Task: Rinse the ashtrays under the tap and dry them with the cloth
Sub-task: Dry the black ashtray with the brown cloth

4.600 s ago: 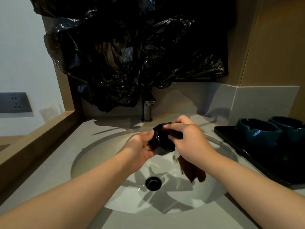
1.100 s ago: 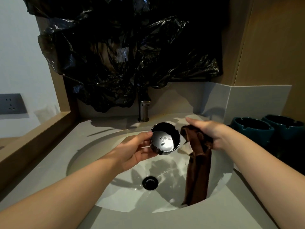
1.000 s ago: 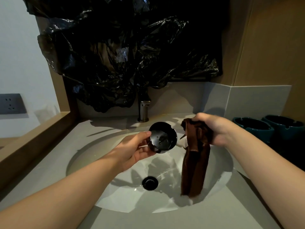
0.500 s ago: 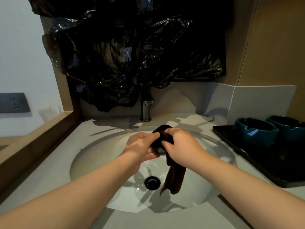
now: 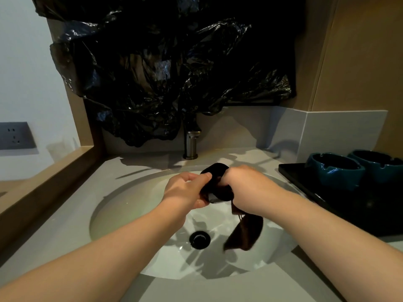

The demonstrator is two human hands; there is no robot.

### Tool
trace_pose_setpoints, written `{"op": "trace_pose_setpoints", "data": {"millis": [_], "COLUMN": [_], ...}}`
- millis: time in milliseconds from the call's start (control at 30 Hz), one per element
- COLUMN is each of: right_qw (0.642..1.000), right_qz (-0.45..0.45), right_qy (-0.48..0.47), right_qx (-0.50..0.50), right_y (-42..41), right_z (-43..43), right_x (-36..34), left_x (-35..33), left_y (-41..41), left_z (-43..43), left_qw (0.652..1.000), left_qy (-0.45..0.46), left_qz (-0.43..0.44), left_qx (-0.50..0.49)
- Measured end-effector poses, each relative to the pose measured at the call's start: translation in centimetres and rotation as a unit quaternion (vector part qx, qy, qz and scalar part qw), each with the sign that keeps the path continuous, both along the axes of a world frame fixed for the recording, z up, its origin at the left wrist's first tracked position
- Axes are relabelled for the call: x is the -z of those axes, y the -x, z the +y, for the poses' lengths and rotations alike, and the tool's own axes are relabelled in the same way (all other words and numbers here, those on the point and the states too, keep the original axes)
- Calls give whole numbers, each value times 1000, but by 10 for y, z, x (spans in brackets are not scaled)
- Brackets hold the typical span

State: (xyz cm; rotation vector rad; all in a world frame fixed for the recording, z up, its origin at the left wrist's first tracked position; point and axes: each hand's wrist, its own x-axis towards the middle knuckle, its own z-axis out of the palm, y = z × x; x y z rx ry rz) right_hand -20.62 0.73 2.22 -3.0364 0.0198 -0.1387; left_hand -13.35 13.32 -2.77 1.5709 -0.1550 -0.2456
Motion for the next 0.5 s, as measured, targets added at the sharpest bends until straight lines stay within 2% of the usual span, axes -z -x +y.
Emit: {"op": "trace_pose_setpoints", "data": {"millis": [67,133,233,300,400,500], "right_qw": [996,990,975,955,963,974], "right_qz": [38,47,-53,-98,-67,-29], "right_qy": [10,-38,-194,-276,-257,-215], "right_qx": [82,125,99,41,-49,-69], "right_y": [-12,-19,-10,0,0,0], "right_z": [5,9,7,3,1,-1], "right_x": [-8,-7,2,11,10,5], "left_x": [-1,-2,-5,-6,-6,-4], "left_y": [0,2,3,4,2,5], "left_z": [0,1,1,2,3,3], "left_qw": [1000,1000,1000,1000,1000,999], "left_qy": [19,17,-2,-7,-13,-15], "left_qz": [8,4,-12,-18,-21,-26], "left_qx": [-1,7,15,14,1,-14]}}
